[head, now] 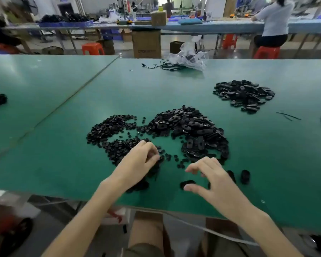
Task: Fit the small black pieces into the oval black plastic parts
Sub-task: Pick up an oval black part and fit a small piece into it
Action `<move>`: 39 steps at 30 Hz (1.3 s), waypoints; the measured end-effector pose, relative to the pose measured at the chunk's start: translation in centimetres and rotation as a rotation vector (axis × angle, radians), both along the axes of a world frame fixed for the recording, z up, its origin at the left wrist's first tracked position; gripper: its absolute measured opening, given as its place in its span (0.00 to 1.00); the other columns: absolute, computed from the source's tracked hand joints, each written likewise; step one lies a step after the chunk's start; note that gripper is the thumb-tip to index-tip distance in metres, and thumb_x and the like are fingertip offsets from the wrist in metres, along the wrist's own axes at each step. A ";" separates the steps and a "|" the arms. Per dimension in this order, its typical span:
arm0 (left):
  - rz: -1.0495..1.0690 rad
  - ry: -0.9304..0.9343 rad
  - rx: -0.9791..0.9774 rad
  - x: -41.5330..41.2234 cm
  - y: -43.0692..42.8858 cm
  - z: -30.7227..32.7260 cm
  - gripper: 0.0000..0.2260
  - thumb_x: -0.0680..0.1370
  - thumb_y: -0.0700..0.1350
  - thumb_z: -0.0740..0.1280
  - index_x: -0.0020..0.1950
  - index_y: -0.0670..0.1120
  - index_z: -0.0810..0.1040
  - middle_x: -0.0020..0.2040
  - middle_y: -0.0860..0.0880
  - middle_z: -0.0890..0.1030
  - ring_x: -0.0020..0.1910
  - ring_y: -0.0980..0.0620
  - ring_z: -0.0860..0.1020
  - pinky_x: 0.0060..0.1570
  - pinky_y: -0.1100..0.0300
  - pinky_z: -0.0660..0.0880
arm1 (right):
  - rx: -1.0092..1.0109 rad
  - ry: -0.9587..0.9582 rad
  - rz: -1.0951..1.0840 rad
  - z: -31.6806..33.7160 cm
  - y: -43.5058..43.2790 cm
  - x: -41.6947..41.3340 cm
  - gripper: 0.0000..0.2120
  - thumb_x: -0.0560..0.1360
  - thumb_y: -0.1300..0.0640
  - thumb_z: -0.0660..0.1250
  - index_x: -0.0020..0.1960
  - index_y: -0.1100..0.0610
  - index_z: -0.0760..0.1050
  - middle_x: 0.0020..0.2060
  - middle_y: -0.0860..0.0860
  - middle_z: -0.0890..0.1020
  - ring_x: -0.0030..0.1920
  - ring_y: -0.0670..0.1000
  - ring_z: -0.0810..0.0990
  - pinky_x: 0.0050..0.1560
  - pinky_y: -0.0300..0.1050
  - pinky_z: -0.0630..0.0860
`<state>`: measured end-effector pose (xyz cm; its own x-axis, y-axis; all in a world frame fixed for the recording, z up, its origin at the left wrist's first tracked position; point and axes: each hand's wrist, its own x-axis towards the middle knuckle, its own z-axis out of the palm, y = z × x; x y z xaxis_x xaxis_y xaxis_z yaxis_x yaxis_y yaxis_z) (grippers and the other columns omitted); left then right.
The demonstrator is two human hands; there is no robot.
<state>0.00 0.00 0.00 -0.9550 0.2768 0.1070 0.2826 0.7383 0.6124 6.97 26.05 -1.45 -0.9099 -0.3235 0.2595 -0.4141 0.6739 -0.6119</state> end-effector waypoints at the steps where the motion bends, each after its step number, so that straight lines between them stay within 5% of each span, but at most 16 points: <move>1: 0.015 0.055 -0.068 -0.4 0.4 -0.5 0.05 0.83 0.47 0.68 0.58 0.50 0.77 0.52 0.55 0.74 0.49 0.59 0.74 0.52 0.62 0.73 | 0.035 0.013 0.017 -0.3 -0.4 -0.3 0.22 0.73 0.35 0.68 0.60 0.47 0.78 0.54 0.37 0.74 0.61 0.42 0.70 0.63 0.30 0.65; 8: 0.143 0.181 -0.206 -2.7 0.8 -2.5 0.12 0.84 0.48 0.67 0.64 0.43 0.79 0.58 0.49 0.74 0.61 0.50 0.70 0.61 0.58 0.71 | -0.076 0.012 -0.119 -2.2 -1.3 -1.8 0.15 0.79 0.39 0.65 0.58 0.48 0.80 0.52 0.35 0.75 0.59 0.37 0.69 0.60 0.28 0.65; 15: 0.116 0.146 -0.311 -4.4 1.3 -1.3 0.05 0.82 0.45 0.70 0.57 0.47 0.81 0.52 0.50 0.80 0.55 0.49 0.75 0.58 0.56 0.73 | -0.064 0.074 -0.187 -2.8 -1.4 -2.8 0.06 0.82 0.52 0.69 0.56 0.52 0.81 0.50 0.40 0.78 0.58 0.38 0.69 0.60 0.28 0.65; 23: 0.151 0.214 -0.215 -4.8 2.4 -2.0 0.04 0.81 0.46 0.71 0.52 0.45 0.82 0.49 0.50 0.80 0.52 0.49 0.75 0.58 0.55 0.73 | 0.113 0.089 -0.368 -2.3 -0.6 -6.5 0.16 0.83 0.52 0.68 0.68 0.57 0.77 0.60 0.50 0.76 0.65 0.51 0.67 0.68 0.45 0.69; 27: 0.162 0.248 -0.063 -5.1 3.6 -1.9 0.03 0.80 0.45 0.72 0.50 0.47 0.79 0.49 0.52 0.78 0.50 0.52 0.74 0.56 0.59 0.72 | 0.192 0.168 -0.385 -2.1 -1.7 -8.2 0.18 0.82 0.52 0.69 0.68 0.60 0.77 0.59 0.53 0.77 0.62 0.55 0.69 0.68 0.50 0.71; 31: 0.003 0.080 0.306 -5.5 6.2 -1.2 0.06 0.80 0.41 0.73 0.49 0.49 0.77 0.43 0.53 0.82 0.41 0.56 0.81 0.45 0.65 0.77 | 0.234 0.137 -0.414 -2.3 -2.8 -9.7 0.21 0.84 0.52 0.66 0.73 0.61 0.76 0.66 0.53 0.78 0.68 0.56 0.70 0.69 0.51 0.69; 36: 0.013 -0.016 0.581 -5.6 8.9 -2.5 0.04 0.78 0.38 0.74 0.49 0.41 0.80 0.42 0.46 0.85 0.37 0.47 0.84 0.47 0.54 0.83 | 0.213 0.106 -0.414 -2.5 -2.4 -10.3 0.16 0.83 0.55 0.67 0.69 0.58 0.79 0.66 0.50 0.80 0.69 0.54 0.69 0.67 0.52 0.69; 39: 0.030 -0.062 0.652 -6.0 8.8 -3.2 0.03 0.79 0.38 0.74 0.50 0.41 0.81 0.43 0.47 0.86 0.36 0.49 0.83 0.43 0.58 0.81 | 0.140 0.109 -0.406 -2.7 -2.1 -10.3 0.15 0.82 0.57 0.68 0.68 0.55 0.80 0.64 0.48 0.82 0.68 0.51 0.69 0.67 0.48 0.67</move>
